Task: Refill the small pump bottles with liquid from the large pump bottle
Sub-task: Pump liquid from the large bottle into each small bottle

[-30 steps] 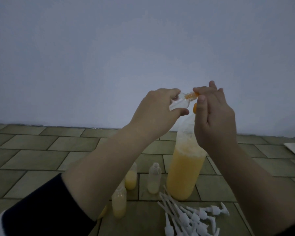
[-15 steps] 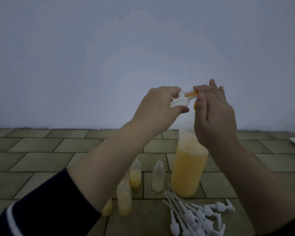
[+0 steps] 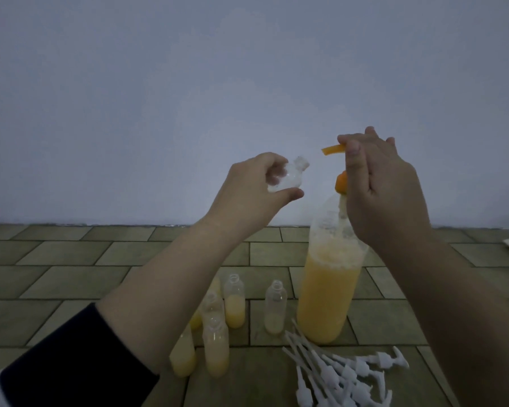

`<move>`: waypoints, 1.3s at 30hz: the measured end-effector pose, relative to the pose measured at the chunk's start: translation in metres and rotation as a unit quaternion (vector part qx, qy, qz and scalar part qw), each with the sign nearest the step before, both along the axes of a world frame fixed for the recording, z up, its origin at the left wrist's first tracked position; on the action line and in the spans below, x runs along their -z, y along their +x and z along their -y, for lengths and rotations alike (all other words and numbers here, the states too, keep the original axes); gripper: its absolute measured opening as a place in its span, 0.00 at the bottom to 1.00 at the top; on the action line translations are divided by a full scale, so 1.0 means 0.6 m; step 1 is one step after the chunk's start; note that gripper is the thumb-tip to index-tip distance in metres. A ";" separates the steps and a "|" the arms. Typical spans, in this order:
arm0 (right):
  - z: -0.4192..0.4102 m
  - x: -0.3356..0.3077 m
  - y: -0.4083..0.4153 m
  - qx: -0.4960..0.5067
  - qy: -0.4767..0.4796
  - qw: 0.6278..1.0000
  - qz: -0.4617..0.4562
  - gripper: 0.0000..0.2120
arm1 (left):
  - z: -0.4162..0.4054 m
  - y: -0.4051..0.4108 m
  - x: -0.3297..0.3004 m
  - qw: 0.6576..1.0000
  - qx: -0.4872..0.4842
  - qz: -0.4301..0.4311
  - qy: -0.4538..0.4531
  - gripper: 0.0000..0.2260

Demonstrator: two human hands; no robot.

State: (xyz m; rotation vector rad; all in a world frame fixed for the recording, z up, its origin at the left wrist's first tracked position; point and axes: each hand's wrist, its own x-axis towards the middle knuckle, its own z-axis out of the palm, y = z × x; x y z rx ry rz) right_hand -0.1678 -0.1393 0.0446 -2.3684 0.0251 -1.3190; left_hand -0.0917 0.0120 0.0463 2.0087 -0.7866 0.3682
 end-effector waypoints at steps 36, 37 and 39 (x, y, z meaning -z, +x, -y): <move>0.000 0.013 0.015 -0.014 0.048 0.998 0.049 0.21 | -0.010 0.099 0.148 0.936 -0.081 -0.223 0.259 0.24; 0.001 0.012 0.015 -0.013 0.047 0.998 0.049 0.21 | -0.013 0.081 0.144 0.949 -0.062 -0.225 0.214 0.25; 0.000 0.012 0.016 -0.011 0.042 0.998 0.045 0.21 | -0.010 0.040 0.150 0.949 -0.012 -0.203 0.242 0.31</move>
